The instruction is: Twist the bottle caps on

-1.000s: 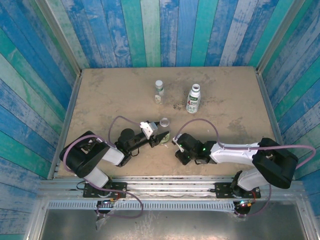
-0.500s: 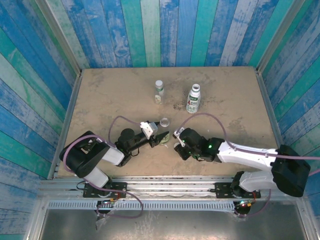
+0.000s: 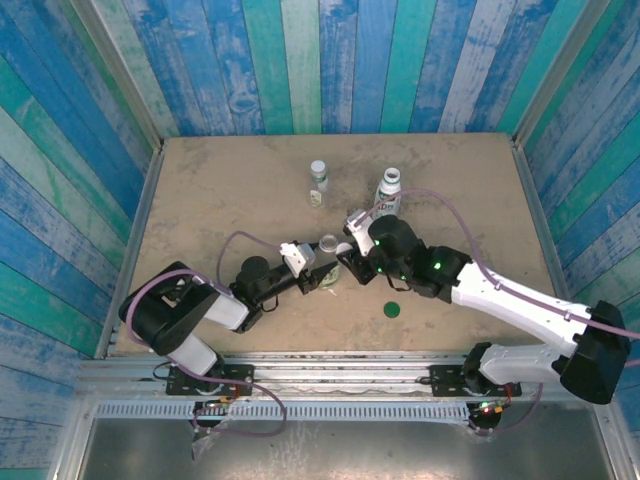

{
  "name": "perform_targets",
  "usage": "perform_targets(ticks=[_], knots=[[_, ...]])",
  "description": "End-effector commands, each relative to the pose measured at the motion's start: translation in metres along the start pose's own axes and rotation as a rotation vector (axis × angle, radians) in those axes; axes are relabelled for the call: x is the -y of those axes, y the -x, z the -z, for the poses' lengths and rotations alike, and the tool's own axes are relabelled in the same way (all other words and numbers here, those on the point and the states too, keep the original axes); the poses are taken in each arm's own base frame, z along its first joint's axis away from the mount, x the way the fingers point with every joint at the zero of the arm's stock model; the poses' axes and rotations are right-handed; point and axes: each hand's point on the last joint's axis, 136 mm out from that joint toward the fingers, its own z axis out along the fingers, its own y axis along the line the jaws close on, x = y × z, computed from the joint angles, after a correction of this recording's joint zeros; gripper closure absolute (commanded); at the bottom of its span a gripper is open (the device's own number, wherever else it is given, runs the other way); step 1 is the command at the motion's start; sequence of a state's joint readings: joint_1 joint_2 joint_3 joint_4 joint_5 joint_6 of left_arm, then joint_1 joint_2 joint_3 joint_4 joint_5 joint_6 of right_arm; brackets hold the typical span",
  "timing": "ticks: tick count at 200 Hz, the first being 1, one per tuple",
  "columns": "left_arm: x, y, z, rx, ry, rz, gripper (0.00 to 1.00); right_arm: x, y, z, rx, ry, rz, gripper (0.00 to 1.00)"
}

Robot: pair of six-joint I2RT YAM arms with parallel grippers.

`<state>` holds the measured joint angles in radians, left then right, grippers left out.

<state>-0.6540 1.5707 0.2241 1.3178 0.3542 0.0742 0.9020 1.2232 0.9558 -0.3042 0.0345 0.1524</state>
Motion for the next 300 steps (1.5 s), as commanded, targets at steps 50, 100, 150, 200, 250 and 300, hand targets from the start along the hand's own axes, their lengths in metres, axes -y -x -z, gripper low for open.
perform_targets(ticks=[50,100,150,200,250,300], knots=[[0.002,-0.019,0.000,-0.078,-0.010,-0.010,0.43,-0.004,0.028,-0.010,-0.007,0.085,0.035,0.62],[0.002,-0.018,-0.005,-0.088,-0.018,-0.011,0.43,0.001,0.026,0.009,0.011,0.057,0.032,0.62],[0.001,-0.020,-0.004,-0.099,-0.013,-0.017,0.43,-0.004,0.045,0.020,0.055,0.081,0.048,0.61],[0.005,-0.021,-0.005,-0.091,-0.035,-0.007,0.43,-0.016,0.053,0.007,0.017,0.137,0.063,0.61],[0.005,-0.019,-0.004,-0.090,-0.037,-0.010,0.43,-0.016,0.043,-0.004,-0.034,0.137,0.068,0.60],[0.006,-0.019,-0.004,-0.087,-0.043,-0.008,0.43,-0.012,0.032,-0.018,-0.099,0.123,0.064,0.59]])
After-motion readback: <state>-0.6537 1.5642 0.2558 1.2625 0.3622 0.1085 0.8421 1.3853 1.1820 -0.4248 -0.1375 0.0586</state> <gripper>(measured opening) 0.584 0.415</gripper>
